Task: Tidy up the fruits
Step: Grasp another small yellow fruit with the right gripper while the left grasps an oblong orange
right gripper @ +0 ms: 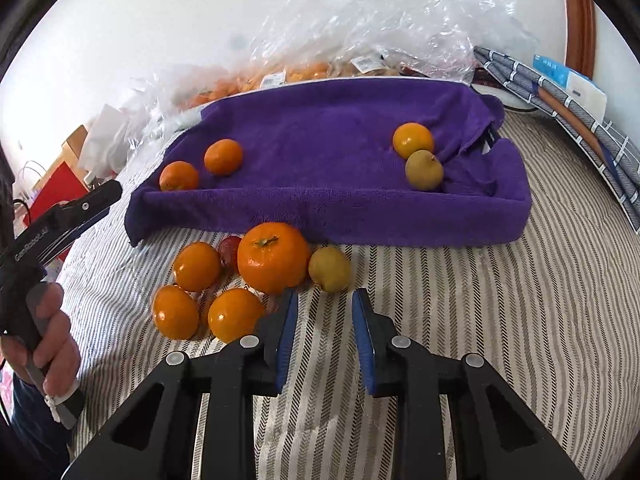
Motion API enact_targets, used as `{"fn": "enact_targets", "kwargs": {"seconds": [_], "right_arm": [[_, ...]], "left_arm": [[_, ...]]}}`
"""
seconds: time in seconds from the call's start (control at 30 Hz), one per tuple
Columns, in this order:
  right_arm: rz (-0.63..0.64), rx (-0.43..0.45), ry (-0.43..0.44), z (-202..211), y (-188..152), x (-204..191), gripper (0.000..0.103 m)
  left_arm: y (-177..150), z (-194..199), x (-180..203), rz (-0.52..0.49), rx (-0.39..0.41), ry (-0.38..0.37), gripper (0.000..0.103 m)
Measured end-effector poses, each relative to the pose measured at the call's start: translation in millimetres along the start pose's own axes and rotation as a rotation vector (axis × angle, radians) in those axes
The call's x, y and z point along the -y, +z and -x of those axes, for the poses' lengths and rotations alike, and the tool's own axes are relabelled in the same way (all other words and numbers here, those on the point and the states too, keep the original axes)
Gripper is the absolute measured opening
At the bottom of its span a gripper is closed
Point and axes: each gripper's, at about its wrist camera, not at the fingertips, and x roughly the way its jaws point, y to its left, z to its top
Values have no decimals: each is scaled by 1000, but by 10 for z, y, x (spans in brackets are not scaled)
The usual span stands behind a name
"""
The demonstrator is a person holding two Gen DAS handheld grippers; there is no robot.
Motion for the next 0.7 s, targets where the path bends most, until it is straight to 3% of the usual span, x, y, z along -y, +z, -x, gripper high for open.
{"fn": "enact_targets", "kwargs": {"seconds": [0.23, 0.7], "right_arm": [[11, -6, -43, -136, 116, 27, 28], [22, 50, -88, -123, 117, 81, 24]], "left_arm": [[20, -62, -96, 43, -26, 1, 63], [16, -59, -22, 11, -50, -47, 63]]}}
